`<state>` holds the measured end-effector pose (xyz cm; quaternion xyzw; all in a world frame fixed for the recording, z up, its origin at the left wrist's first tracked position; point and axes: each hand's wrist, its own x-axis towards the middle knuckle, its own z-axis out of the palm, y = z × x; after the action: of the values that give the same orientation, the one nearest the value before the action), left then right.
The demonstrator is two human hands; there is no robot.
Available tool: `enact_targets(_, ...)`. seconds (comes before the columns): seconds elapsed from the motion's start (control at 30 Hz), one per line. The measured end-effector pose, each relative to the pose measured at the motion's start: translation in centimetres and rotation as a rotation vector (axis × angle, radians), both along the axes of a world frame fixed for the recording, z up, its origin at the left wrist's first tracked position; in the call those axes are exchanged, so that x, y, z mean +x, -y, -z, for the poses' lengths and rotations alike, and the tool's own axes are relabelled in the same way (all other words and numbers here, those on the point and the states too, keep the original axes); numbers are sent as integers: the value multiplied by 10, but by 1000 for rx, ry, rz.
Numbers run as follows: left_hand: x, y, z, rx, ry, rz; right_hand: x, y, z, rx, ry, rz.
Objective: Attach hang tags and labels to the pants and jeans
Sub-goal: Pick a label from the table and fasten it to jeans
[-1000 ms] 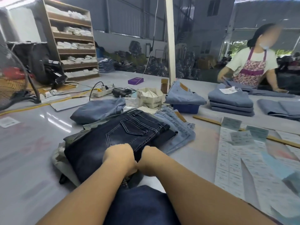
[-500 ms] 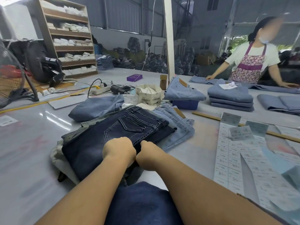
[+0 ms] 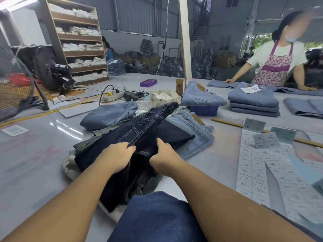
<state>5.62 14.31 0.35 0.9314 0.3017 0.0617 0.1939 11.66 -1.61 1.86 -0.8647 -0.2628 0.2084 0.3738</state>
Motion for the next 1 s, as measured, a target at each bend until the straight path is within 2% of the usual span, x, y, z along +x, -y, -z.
enact_targets(0.13,13,36,5,365,-191,85,0,-3,-2,104,-70,62)
enact_targets(0.23,16,48,14,368,-303,58,5,-1,-1,156,-144,89)
enact_targets(0.3,13,47,21,389,-277,33,9,-1,2,170,-182,108)
enact_targets(0.43,16,43,25,428,-78,26,17,1,6,145,-222,206)
enact_targets(0.57,17,25,8,297,1,59,22,4,6,194,-284,257)
enact_targets(0.77,-2,-10,-19,-159,144,215,31,-1,13,453,-450,436)
enact_targets(0.83,-9,-7,-24,-194,130,275,32,-5,15,511,-488,443)
enact_targets(0.9,-10,3,-23,-42,45,298,29,-7,11,596,-540,438)
enact_targets(1.0,-5,25,-16,293,-24,250,26,-4,4,718,-608,450)
